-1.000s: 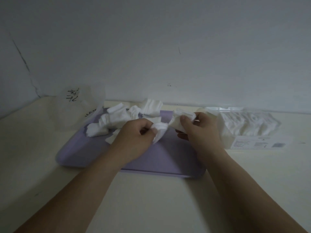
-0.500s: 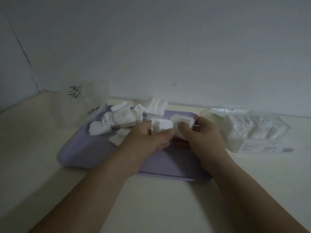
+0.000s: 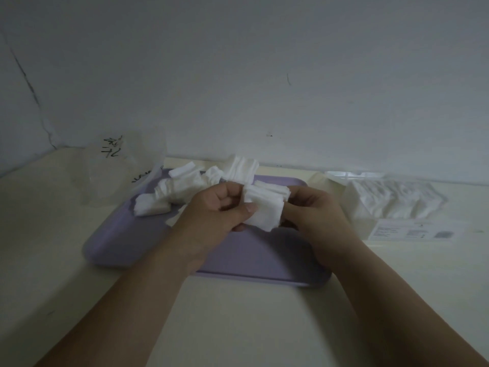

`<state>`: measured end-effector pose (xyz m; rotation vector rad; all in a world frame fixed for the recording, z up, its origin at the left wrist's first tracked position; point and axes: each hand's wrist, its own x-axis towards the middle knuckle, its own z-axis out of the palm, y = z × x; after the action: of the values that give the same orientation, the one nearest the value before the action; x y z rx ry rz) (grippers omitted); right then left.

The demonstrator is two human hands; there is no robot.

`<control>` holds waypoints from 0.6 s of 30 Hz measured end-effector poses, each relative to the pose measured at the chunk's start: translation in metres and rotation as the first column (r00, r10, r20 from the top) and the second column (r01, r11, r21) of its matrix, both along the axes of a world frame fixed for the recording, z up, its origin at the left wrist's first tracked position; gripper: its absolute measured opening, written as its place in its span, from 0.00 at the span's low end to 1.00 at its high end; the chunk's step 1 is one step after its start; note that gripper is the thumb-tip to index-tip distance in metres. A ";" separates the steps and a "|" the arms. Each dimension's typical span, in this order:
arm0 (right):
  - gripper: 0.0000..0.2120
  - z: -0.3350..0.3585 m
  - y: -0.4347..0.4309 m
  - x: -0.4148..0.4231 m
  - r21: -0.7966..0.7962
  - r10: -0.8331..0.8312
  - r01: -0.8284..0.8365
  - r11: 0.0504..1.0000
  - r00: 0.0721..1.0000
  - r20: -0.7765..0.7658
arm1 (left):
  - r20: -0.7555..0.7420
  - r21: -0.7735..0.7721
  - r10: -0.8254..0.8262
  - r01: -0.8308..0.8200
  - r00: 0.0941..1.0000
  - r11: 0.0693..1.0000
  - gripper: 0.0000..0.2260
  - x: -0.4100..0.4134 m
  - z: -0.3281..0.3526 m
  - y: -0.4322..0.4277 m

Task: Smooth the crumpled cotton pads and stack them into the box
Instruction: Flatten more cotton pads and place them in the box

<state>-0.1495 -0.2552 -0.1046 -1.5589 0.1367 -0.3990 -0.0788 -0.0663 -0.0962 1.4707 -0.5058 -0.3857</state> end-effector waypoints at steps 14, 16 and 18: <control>0.12 0.013 0.010 -0.006 0.155 0.228 -0.216 0.964 0.971 -0.068 | 0.033 0.076 0.149 -0.152 0.988 0.986 0.06 0.004 -0.004 0.000; 0.14 0.011 0.009 -0.007 0.042 0.229 -0.227 0.973 0.972 -0.052 | 0.084 0.117 0.170 -0.179 0.982 0.977 0.10 0.005 -0.006 0.001; 0.13 0.005 0.006 -0.005 -0.106 0.152 -0.157 0.982 0.987 -0.060 | 0.147 0.164 0.179 -0.203 0.973 0.965 0.18 0.006 -0.006 0.001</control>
<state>-0.1540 -0.2492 -0.0993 -1.6770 0.0331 -0.2473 -0.0725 -0.0652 -0.1027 1.7106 -0.4364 -0.1852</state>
